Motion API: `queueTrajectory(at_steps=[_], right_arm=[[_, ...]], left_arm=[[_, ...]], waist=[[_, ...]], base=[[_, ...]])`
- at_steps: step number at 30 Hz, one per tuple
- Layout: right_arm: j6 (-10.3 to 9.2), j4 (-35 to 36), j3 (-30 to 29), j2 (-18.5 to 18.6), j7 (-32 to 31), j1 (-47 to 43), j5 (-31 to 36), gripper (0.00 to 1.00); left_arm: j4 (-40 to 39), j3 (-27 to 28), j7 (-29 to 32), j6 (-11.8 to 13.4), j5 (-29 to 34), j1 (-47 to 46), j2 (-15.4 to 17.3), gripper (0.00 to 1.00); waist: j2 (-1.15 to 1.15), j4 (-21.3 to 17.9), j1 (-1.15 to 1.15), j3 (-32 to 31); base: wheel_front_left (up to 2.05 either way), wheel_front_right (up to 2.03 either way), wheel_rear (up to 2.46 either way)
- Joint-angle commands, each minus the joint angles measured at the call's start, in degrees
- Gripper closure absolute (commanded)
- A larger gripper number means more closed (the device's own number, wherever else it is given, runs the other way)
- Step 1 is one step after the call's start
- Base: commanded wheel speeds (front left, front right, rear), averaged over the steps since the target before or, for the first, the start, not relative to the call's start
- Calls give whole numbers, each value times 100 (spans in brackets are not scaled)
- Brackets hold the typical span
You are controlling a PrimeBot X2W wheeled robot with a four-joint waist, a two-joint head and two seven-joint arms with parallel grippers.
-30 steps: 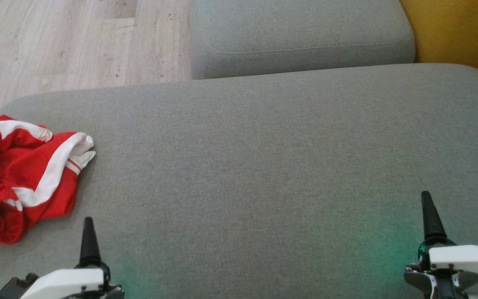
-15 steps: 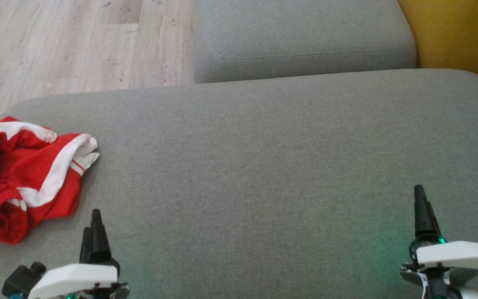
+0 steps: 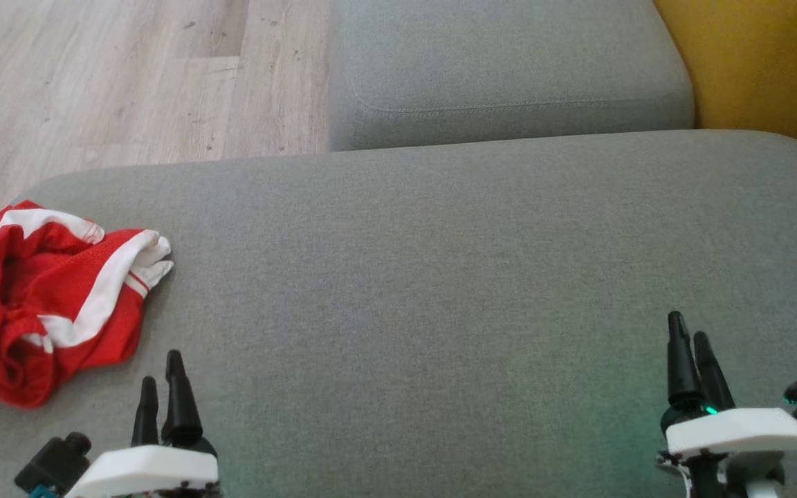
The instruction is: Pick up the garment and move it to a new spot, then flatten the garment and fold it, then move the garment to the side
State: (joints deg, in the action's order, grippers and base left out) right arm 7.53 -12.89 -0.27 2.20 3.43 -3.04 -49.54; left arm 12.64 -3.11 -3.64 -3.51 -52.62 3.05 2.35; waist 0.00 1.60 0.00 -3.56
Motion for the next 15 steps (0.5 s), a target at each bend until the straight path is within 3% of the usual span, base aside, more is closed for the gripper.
queueTrajectory(at_steps=[1,15], right_arm=[[-2,248,120,36,88,146,200,0],[-3,462,450,44,341,56,1310,0]], left_arm=[[-242,40,-69,24,193,-156,35,0],[-398,-162,-322,74,1265,-72,39,0]], waist=[[0,7,0,-11],[0,58,0,-95]], base=[[0,0,0],[0,0,0]])
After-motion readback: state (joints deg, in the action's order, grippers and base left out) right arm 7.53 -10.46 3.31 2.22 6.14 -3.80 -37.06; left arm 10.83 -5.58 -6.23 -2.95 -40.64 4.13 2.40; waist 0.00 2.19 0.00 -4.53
